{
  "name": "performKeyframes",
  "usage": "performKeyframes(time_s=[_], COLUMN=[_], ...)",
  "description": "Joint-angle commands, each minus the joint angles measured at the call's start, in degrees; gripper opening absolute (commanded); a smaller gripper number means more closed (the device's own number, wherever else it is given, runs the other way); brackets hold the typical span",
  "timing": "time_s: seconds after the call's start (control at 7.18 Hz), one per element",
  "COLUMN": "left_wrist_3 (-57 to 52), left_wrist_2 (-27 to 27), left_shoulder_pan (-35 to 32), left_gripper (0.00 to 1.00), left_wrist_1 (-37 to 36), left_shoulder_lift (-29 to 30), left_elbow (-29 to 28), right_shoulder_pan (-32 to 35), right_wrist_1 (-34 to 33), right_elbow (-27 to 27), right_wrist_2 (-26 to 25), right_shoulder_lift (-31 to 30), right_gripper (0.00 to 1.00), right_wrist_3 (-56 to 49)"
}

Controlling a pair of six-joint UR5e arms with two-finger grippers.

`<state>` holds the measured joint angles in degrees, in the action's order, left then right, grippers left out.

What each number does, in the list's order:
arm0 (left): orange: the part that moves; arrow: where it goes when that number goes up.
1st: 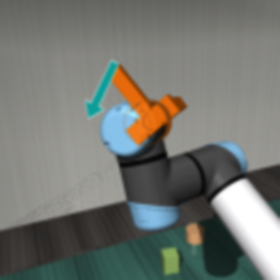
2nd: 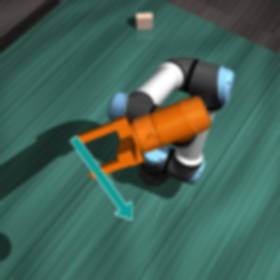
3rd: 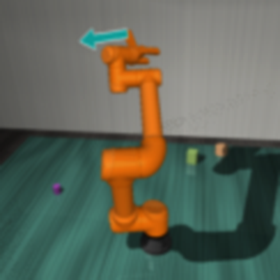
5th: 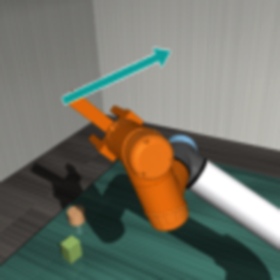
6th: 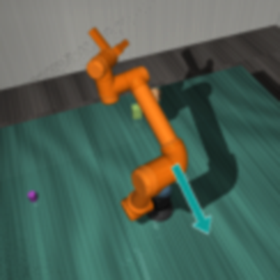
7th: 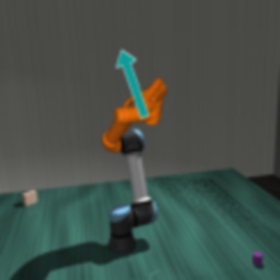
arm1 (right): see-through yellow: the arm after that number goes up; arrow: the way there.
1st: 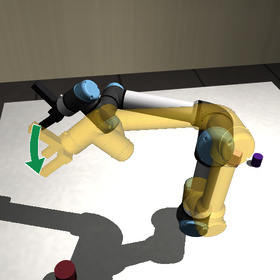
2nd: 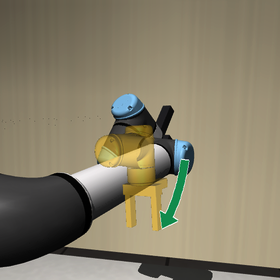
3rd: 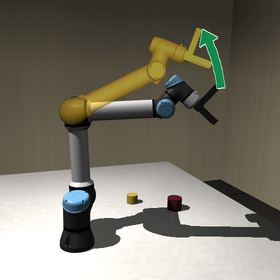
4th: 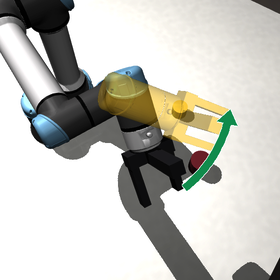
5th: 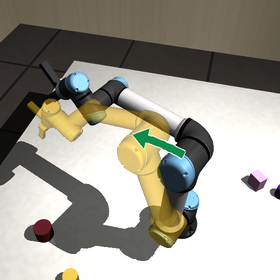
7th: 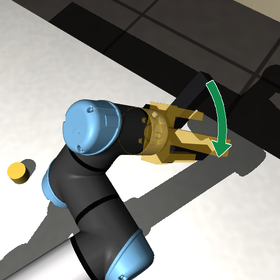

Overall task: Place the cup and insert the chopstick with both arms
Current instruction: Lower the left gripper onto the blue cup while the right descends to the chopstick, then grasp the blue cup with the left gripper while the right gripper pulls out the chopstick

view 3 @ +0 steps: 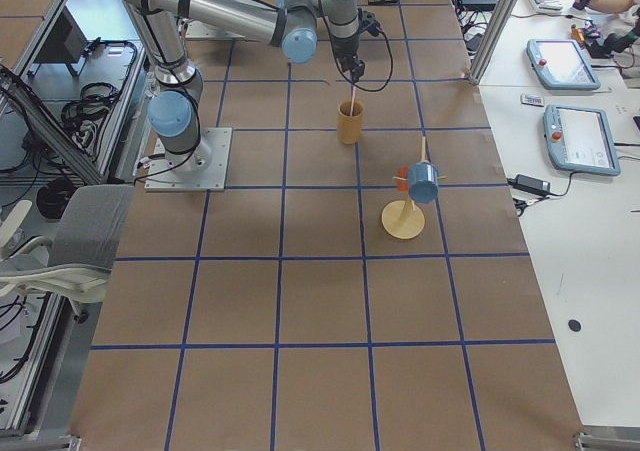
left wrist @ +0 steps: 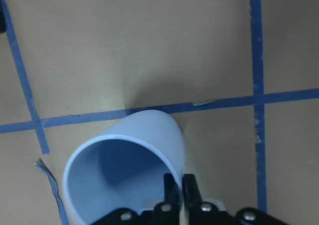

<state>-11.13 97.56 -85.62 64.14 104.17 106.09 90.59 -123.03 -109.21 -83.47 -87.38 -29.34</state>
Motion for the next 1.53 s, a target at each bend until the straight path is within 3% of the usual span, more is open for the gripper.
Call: performKeyframes(time_s=[0.0,0.14,0.56,0.84,1.11,1.39], left_wrist_3=[4.76,12.37,41.03,56.33,66.89,69.21], left_wrist_2=[-0.26,-0.44,-6.14,-6.33,-10.79,-15.10], left_shoulder_pan=[-1.90,-5.66,-16.82,-22.90,-25.03,-25.47], left_gripper=[0.00,0.00,0.00,0.00,0.00,0.00], left_wrist_1=[1.41,2.47,1.87,-2.33,-4.88,-4.73], left_shoulder_lift=[-0.81,-0.63,1.64,6.02,10.60,11.84], left_elbow=[-2.45,-3.77,-9.04,-13.08,-15.38,-17.31], right_shoulder_pan=[0.03,0.03,-0.06,-0.06,-0.06,-0.06], right_wrist_1=[-3.94,-4.66,-4.41,-4.49,-4.49,-3.88], right_elbow=[0.05,-0.12,0.14,0.32,0.40,2.85], right_wrist_2=[0.15,0.15,0.24,0.33,0.33,0.07], right_shoulder_lift=[0.54,1.33,1.51,1.42,1.42,1.25], right_gripper=[0.63,0.61,0.27,0.24,0.19,0.14], right_wrist_3=[0.16,0.25,0.69,0.60,0.77,0.86])
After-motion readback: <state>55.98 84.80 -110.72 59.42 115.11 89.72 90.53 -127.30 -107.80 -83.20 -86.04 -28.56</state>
